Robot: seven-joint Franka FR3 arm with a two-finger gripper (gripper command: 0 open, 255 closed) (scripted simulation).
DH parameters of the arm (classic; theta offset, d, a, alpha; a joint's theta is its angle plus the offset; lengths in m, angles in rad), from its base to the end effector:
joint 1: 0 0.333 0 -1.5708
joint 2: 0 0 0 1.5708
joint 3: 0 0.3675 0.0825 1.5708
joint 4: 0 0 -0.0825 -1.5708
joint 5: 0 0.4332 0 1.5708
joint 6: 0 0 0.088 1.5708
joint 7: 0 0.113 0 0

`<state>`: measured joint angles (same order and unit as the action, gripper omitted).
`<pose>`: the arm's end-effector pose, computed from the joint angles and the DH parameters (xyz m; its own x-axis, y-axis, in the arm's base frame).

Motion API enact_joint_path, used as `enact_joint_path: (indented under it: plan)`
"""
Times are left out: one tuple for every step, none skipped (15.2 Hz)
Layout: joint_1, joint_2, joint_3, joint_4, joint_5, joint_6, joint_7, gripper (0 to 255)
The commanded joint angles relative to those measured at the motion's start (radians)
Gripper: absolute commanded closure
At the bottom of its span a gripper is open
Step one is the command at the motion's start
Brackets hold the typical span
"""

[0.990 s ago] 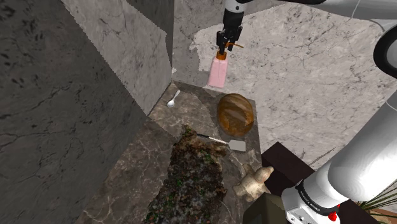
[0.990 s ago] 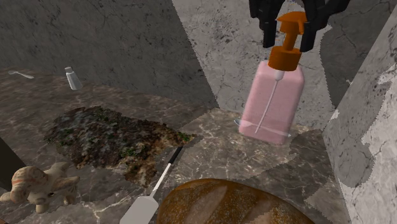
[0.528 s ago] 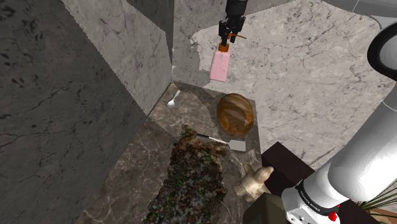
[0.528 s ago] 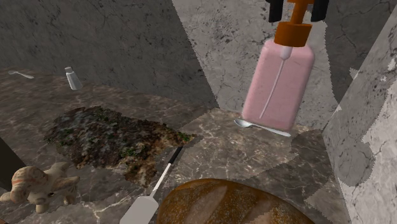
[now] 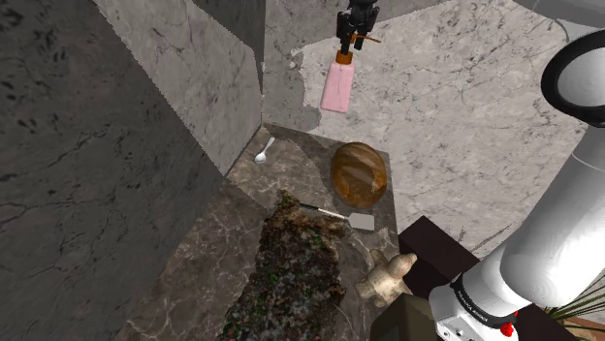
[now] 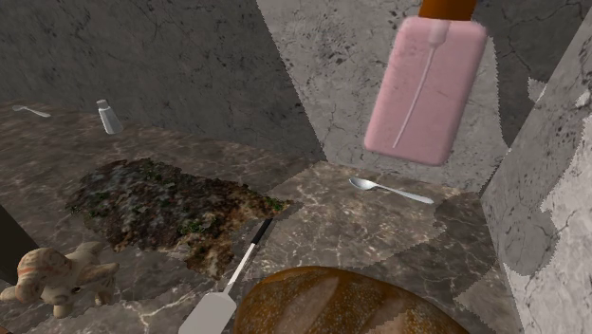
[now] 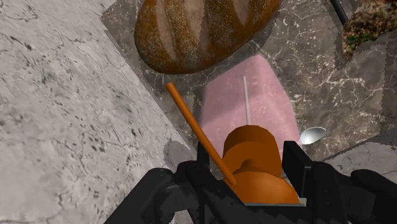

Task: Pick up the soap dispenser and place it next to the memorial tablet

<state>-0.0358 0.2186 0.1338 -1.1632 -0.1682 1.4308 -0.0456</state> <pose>0.6626 0.0306 0.7299 0.9923 0.1148 0.0459 0.1075 -0.9846 0.1380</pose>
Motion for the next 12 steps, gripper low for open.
enact_joint_path:
  plan:
    - [0.003,0.021,0.000,0.059,-0.004,-0.038,-0.005,255]
    - [0.005,0.033,0.000,0.091,-0.006,-0.059,-0.007,255]
    - [0.007,0.046,0.000,0.125,-0.009,-0.080,-0.009,255]
    - [0.010,0.061,0.000,0.162,-0.012,-0.102,-0.011,255]
    - [0.011,0.066,0.000,0.176,-0.013,-0.110,-0.012,255]
    - [0.017,0.021,0.006,0.111,-0.008,-0.092,0.005,255]
    - [0.024,-0.019,0.012,0.054,-0.004,-0.077,0.023,255]
    - [0.030,-0.056,0.018,0.003,0.000,-0.066,0.040,255]
    - [0.038,-0.091,0.025,-0.043,0.005,-0.056,0.057,255]
    - [0.045,-0.123,0.031,-0.085,0.009,-0.048,0.074,255]
    - [0.053,-0.154,0.038,-0.124,0.013,-0.042,0.091,255]
    - [0.061,-0.183,0.046,-0.160,0.017,-0.037,0.109,255]
